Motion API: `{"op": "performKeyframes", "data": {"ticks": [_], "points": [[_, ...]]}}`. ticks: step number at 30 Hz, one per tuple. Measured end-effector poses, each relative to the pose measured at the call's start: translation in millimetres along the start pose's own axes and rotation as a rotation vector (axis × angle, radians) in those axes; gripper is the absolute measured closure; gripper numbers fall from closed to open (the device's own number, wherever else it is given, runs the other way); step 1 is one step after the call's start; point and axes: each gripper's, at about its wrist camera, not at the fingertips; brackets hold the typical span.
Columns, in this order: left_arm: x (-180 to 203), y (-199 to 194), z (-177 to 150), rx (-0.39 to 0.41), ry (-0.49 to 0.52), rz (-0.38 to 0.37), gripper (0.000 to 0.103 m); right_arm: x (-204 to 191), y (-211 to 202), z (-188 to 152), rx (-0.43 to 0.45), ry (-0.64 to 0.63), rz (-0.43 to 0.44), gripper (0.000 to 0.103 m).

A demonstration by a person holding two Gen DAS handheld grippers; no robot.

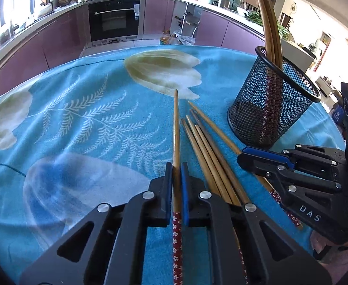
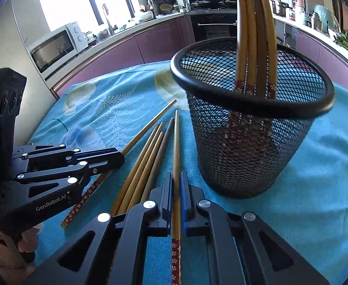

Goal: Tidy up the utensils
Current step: 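Close the left tool on a chopstick while the right tool grasps another, then lift both held chopsticks upright and carry them toward the mesh cup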

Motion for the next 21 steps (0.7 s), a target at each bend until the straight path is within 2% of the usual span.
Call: {"op": "performKeyframes", "data": {"ticks": [21], "points": [[-8,-69,4,0.119,-0.06,-0.125,0.095,4,-73,9,0.137,0.01,0.113,0.098]]}}
Point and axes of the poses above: each gripper's, at about its wrist camera, not at the fingertips, and y roughly the way its jaws point, x to its right, z to its top, and after that the axes turned 9 degrees about x, right-handed
